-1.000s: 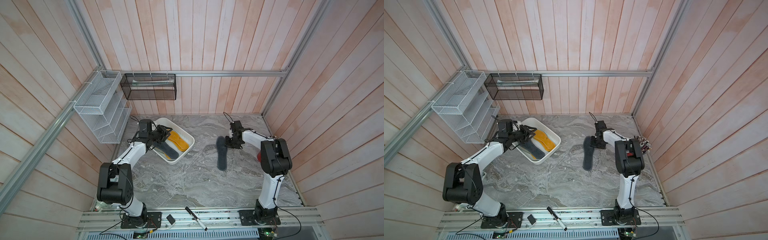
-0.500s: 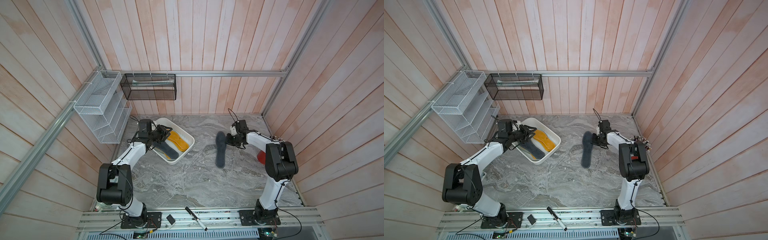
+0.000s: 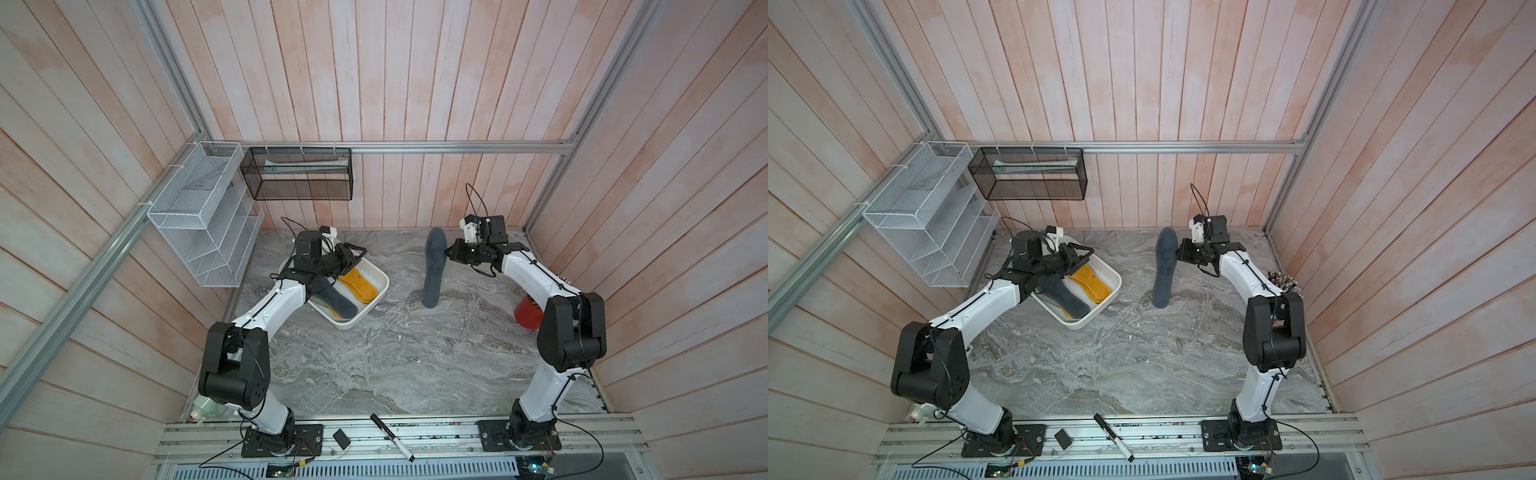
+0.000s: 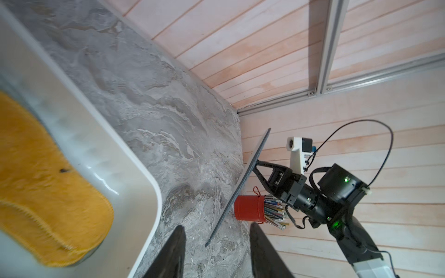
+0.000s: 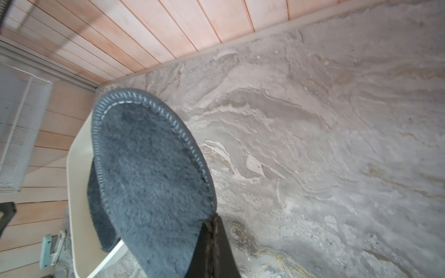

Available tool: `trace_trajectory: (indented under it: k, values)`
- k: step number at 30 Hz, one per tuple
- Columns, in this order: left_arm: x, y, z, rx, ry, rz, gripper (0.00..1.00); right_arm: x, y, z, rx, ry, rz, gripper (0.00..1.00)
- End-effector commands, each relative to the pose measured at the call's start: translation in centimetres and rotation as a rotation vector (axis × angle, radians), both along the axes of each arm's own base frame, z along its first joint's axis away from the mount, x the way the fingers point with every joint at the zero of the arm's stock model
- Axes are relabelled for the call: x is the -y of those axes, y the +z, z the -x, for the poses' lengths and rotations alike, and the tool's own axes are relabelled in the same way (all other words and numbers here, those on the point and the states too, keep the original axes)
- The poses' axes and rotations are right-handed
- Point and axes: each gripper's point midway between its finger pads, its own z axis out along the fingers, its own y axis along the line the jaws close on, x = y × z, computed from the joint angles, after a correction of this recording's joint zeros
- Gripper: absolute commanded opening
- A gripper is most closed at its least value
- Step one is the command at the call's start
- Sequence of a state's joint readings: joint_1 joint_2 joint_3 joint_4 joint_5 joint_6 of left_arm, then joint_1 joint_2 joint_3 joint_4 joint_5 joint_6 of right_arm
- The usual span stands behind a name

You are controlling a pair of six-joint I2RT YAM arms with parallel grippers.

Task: Put the insoles into the storage box
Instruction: Pick up the insole from the center of the board, then place the insole in the storage box.

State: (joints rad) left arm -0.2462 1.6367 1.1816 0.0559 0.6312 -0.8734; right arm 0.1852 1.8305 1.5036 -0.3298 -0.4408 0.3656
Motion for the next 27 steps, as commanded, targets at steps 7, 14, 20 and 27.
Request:
trace_trajectory:
  k: [7,14,20,27]
  values:
    - [7.5,0.9,-0.1,0.232,-0.212,-0.092,0.45,-5.3,5.4,1.4,0.061,0.147,-0.065,0.0]
    - [9.6,0.6,0.9,0.299,-0.247,-0.087,0.46,-7.5,5.6,2.2,0.057,0.203,-0.071,0.0]
    - [10.5,1.0,1.3,0.335,-0.272,-0.106,0.46,-8.3,5.7,2.4,0.063,0.228,-0.063,0.0]
    - [10.9,0.2,1.2,0.325,-0.271,-0.116,0.47,-8.6,5.9,2.5,0.068,0.251,-0.068,0.0]
